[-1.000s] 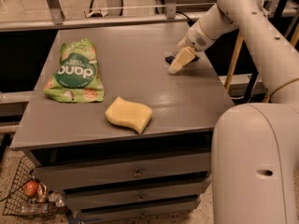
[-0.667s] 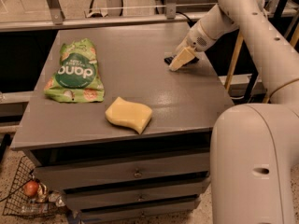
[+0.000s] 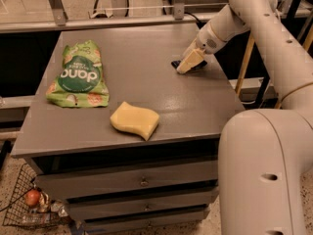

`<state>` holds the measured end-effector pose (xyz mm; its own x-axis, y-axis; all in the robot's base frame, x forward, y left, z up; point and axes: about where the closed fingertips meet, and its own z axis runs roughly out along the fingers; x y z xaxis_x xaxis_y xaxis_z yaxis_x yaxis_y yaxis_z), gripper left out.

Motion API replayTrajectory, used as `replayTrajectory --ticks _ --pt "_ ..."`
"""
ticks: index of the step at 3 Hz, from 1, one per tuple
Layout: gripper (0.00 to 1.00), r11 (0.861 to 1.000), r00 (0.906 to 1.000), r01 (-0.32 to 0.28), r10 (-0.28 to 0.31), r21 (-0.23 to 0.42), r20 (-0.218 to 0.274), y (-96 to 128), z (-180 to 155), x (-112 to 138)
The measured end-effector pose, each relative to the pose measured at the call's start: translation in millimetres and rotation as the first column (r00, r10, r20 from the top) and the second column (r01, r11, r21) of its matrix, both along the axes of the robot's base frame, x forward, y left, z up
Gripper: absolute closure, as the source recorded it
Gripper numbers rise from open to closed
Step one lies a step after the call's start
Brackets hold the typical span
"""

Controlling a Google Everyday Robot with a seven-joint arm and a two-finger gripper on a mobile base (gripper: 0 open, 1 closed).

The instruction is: Move rxbar blueberry near green rice chip bag

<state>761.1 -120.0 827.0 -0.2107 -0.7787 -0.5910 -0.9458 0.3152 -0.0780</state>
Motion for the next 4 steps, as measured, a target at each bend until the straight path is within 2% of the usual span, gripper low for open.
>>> replayTrajectory --ticks 1,2,3,4 --pt "1.00 1.000 1.0000 0.000 0.000 0.000 0.000 0.0 0.1 0.0" --pt "1.00 0.998 0.9896 -0.057 0.058 -0.013 0.132 10.3 45.2 6.7" --pt "1.00 0.991 0.9576 -0.124 0.130 -0.040 0.257 26.4 90.7 11.5" --pt "1.00 0.980 0.9220 -0.193 0.198 -0.046 0.333 45.6 120.3 10.8"
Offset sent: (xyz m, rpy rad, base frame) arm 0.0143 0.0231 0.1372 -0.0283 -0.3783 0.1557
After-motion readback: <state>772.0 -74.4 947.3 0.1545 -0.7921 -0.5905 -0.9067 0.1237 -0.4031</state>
